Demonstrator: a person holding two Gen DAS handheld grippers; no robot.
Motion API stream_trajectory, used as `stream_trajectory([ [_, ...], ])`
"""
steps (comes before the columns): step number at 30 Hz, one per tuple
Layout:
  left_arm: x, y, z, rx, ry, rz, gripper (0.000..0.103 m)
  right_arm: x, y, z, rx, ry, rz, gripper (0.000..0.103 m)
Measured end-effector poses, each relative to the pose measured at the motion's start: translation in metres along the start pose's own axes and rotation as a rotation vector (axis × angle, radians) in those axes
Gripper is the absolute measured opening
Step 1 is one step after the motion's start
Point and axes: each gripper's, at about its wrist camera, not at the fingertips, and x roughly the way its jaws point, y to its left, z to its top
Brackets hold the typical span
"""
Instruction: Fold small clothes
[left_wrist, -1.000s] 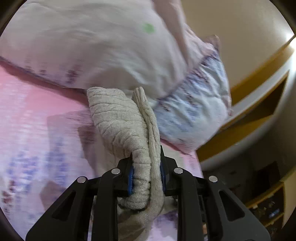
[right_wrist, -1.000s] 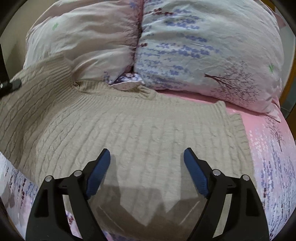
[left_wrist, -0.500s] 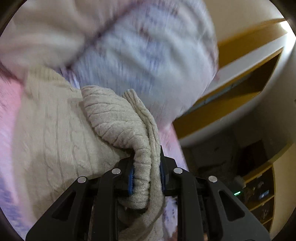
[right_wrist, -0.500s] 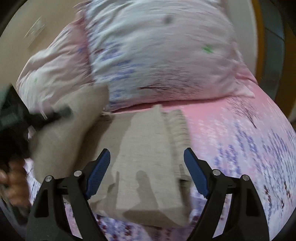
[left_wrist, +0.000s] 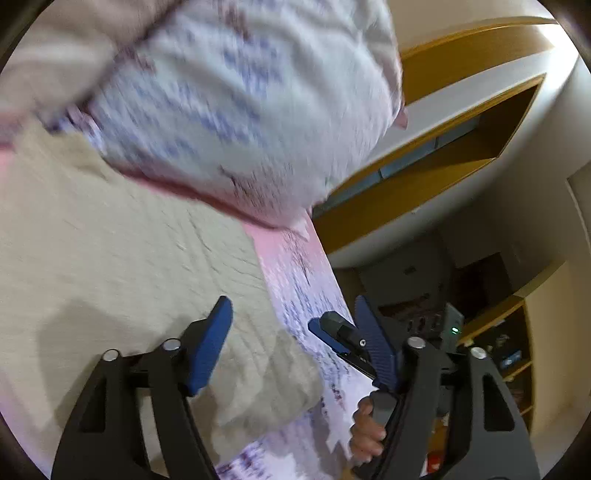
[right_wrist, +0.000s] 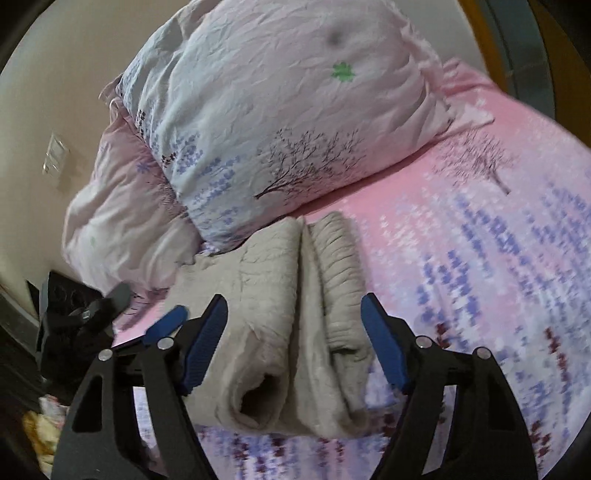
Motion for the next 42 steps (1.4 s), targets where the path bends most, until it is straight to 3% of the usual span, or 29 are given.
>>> stream_trajectory([
  [2,-0.026,0.002,0.002,0.028,-0.053,0.051,0.081,0.004,-0.003,0.003,0.032,0.034,0.042,0.069],
  [5,-0.064,0.016,0.007,0.069,-0.134,0.242,0.082,0.012,0.000,0.008,0.061,0.078,0.108,0.061],
  [6,-0.074,0.024,0.008,0.076,-0.145,0.317,0.082,0.015,0.002,0.009,0.064,0.092,0.124,0.056],
  [9,-0.084,0.051,0.006,0.035,-0.118,0.408,0.082,0.031,0.011,0.009,0.039,0.146,0.099,0.054],
  [13,-0.071,0.075,0.000,-0.033,-0.035,0.424,0.082,0.053,0.016,0.003,0.033,0.212,0.011,0.053],
  [15,-0.059,0.081,-0.002,-0.045,-0.001,0.428,0.082,0.059,0.017,-0.001,0.025,0.220,0.006,0.049],
  [17,-0.051,0.084,-0.004,-0.049,0.022,0.416,0.082,0.065,0.023,-0.003,0.003,0.246,0.016,0.037],
  [23,-0.035,0.081,-0.009,-0.044,0.045,0.384,0.082,0.083,0.020,-0.005,0.027,0.277,0.043,0.037],
  [25,-0.034,0.081,-0.008,-0.044,0.047,0.386,0.082,0.086,0.021,-0.003,0.022,0.258,0.046,0.019],
  [26,-0.034,0.081,-0.008,-0.051,0.048,0.382,0.082,0.082,0.023,-0.003,-0.002,0.238,0.050,0.016],
  [34,-0.039,0.074,-0.011,-0.041,0.042,0.365,0.083,0.022,0.050,0.013,-0.182,-0.017,-0.058,0.014],
  [36,-0.034,0.073,-0.013,-0.038,0.051,0.353,0.083,0.021,0.039,0.013,-0.158,-0.005,-0.080,0.014],
  [39,-0.027,0.073,-0.015,-0.043,0.070,0.347,0.082,0.048,0.008,0.004,-0.084,0.105,-0.151,0.017],
  [42,-0.027,0.073,-0.018,-0.047,0.071,0.337,0.077,0.048,-0.004,0.001,-0.032,0.112,-0.111,0.031],
])
